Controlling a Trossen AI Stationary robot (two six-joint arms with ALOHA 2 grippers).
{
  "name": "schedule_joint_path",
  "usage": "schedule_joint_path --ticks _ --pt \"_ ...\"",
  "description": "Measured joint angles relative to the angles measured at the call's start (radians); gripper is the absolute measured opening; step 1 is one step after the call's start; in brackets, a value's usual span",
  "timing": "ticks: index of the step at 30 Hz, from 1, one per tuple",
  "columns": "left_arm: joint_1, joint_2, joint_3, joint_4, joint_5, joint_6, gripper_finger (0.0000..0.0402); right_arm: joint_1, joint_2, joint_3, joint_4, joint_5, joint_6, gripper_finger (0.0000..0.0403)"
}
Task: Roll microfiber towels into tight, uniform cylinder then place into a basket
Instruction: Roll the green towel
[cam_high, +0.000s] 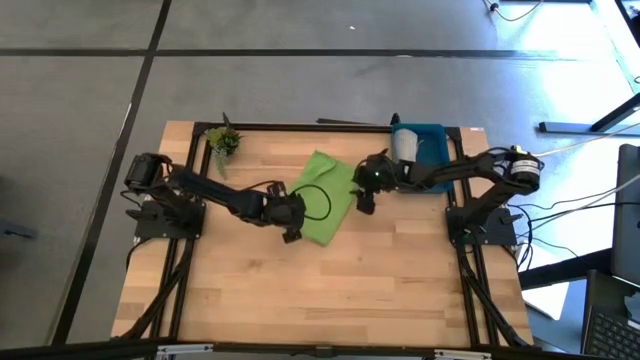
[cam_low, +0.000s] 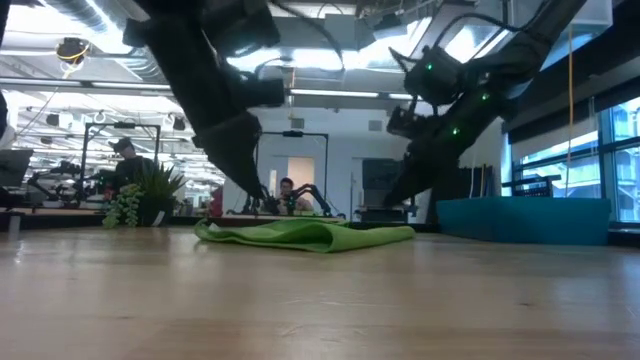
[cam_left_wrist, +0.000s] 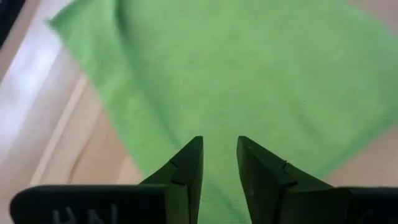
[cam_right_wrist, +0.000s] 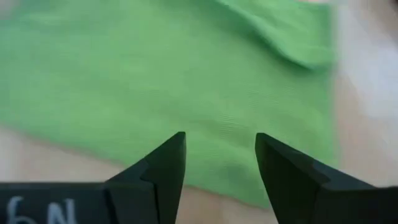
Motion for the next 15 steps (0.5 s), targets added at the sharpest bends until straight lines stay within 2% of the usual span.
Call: schedule_joint_path --ticks 3,5,11,15 --pt "0.032 0.001 -0.027 -0.037 0.003 -0.031 0.0089 0.049 0.007 0.000 0.005 -0.107 0.001 0.0194" --pt "0.047 0.015 -0.048 -0.012 0.015 -0.035 0.0089 0.086 0.032 0.000 0.023 -0.130 0.000 0.0194" --pt "0.068 0.016 -0.112 0.052 0.069 -0.059 0.0089 0.140 0.139 0.000 0.113 -0.123 0.000 0.0194" --pt "0.056 0.016 -0.138 0.078 0.142 -0.075 0.0089 0.138 0.179 0.002 0.125 -0.030 -0.002 0.0194"
